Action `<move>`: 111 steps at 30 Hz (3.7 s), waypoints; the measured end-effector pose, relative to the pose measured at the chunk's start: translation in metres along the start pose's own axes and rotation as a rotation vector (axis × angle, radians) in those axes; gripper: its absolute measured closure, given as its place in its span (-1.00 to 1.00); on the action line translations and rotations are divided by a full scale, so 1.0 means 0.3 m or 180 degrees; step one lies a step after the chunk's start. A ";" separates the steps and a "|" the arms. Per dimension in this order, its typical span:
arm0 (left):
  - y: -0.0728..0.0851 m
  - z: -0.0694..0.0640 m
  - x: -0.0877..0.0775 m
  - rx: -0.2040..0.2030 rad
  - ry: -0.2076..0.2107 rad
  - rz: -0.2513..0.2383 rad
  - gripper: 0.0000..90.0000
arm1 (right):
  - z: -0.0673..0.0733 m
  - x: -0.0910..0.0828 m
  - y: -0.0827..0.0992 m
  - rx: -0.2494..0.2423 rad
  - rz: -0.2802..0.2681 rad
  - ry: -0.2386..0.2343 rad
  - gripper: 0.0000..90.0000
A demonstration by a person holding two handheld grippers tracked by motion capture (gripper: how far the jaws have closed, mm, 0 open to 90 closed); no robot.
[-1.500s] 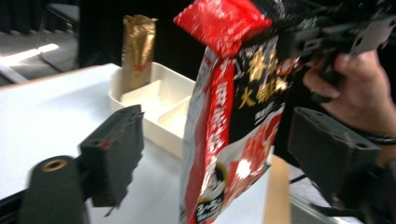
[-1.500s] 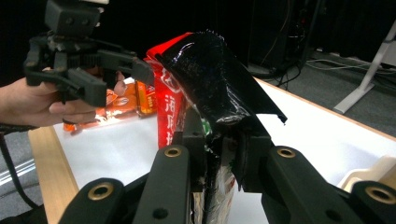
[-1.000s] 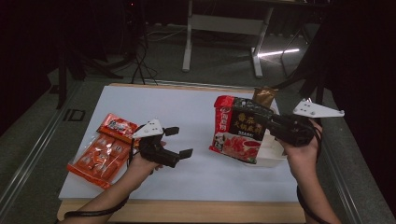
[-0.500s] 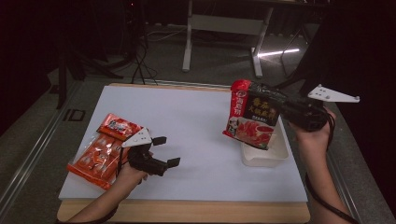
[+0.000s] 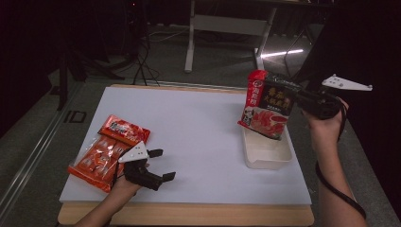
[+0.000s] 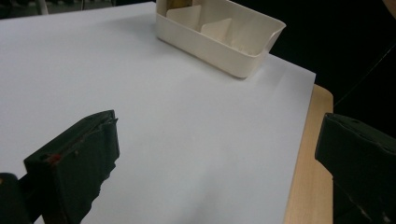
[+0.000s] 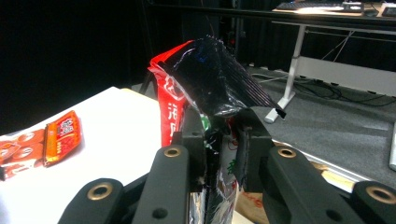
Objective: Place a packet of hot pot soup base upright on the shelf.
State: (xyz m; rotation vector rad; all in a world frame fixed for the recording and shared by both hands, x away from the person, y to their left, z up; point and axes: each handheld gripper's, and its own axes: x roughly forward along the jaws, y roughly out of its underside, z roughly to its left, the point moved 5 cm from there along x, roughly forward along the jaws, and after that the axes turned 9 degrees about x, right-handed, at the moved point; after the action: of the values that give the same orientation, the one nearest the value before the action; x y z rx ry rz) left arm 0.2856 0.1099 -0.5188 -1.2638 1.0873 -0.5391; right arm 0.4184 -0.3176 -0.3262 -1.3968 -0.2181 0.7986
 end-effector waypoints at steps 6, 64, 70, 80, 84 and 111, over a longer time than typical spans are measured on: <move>0.012 0.001 0.004 -0.0054 0.0020 -0.0075 -0.99 | -0.069 0.016 0.009 0.0009 0.0019 -0.0003 0.70; 0.036 0.011 0.018 -0.0157 0.0059 -0.0095 -0.99 | -0.289 0.121 0.320 0.0289 0.0145 -0.0143 0.52; 0.034 0.015 0.017 -0.0073 0.0029 -0.0054 -0.99 | -0.274 0.094 0.300 0.0236 0.0195 -0.0030 0.17; 0.026 0.009 0.013 -0.0066 0.0076 -0.0114 -0.99 | -0.213 0.000 0.197 0.0168 -0.0124 0.0138 -0.19; 0.027 0.009 0.012 -0.0106 0.0120 -0.0132 -0.99 | -0.166 -0.037 0.154 0.0090 -0.0274 0.0203 -0.28; -0.060 0.069 -0.161 0.0084 0.0078 0.0173 -0.66 | 0.264 0.008 0.353 0.0112 0.0027 -0.0726 -0.70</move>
State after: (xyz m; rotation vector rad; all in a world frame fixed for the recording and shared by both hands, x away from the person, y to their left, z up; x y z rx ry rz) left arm 0.2868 0.1552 -0.4866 -1.2041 1.1283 -0.5275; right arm 0.3352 -0.2570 -0.4093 -1.2737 -0.3727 0.9649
